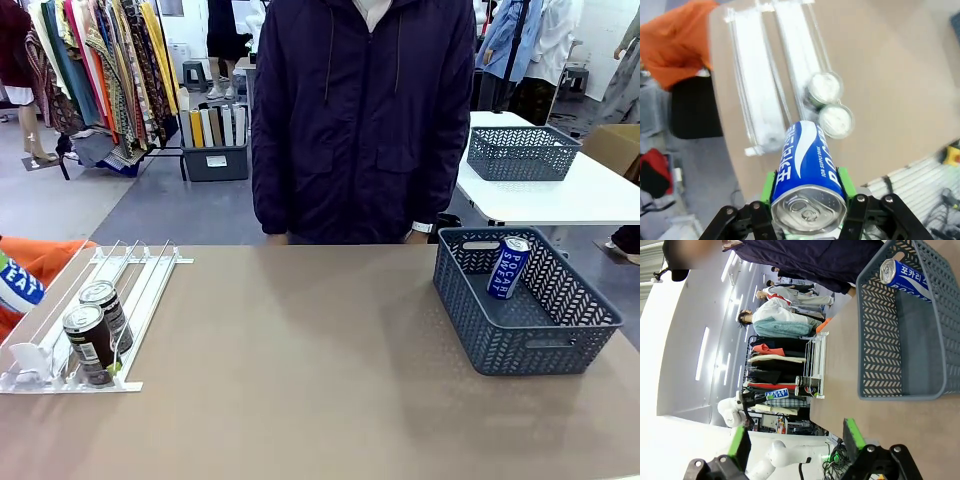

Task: Retrieve and store the cans from the dispenser.
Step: Pick up the last remaining can from one row of the Automatic Can Dispenser and place it in the middle of the table.

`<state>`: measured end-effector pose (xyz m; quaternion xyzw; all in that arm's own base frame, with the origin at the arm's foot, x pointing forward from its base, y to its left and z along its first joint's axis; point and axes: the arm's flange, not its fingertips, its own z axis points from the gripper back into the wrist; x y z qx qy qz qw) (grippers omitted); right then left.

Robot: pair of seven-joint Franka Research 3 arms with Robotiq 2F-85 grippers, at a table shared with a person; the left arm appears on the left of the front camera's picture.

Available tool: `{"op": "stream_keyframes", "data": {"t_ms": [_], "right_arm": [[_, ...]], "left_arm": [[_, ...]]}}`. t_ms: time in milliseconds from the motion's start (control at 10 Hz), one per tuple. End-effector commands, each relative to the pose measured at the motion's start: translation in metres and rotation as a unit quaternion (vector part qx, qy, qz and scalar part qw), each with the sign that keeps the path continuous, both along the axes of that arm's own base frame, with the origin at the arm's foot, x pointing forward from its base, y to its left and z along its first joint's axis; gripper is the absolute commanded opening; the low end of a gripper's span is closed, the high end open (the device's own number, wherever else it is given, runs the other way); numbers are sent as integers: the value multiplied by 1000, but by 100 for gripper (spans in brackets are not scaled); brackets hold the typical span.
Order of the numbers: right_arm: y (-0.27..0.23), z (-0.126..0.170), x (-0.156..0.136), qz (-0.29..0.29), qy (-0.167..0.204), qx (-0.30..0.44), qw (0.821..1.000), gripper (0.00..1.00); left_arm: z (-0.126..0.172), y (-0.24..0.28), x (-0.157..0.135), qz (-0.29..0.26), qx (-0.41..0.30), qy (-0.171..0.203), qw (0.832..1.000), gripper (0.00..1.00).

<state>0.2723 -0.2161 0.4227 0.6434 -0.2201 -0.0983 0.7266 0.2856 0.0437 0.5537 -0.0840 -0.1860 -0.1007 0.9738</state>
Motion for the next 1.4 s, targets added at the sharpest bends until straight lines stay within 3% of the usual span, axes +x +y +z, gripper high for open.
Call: {"op": "stream_keyframes", "data": {"t_ms": [0,400,500,600,700,800,900,1100,1300], "right_arm": [[-1,3,1,0,-13,0,1000,100],[-1,3,1,0,-13,0,1000,100],[-1,3,1,0,-13,0,1000,100],[-1,3,1,0,-13,0,1000,100],[-1,3,1,0,-13,0,1000,100],[-1,3,1,0,-13,0,1000,100],[-1,3,1,0,-13,0,1000,100],[-1,3,1,0,-13,0,1000,100],[-1,3,1,0,-13,0,1000,100]], "left_arm": [[5,-12,8,14,46,-17,999,0],[0,-8,4,-1,25,-5,1000,0],[8,-11,14,19,22,-33,999,0],[29,-18,21,17,17,-83,996,0],[51,-41,36,7,24,-108,994,0],[63,-80,53,-41,23,-105,993,0],[61,-136,77,-108,30,-73,991,0],[35,-249,112,-227,33,-29,973,0],[-14,-373,128,-307,70,7,949,0]]}}
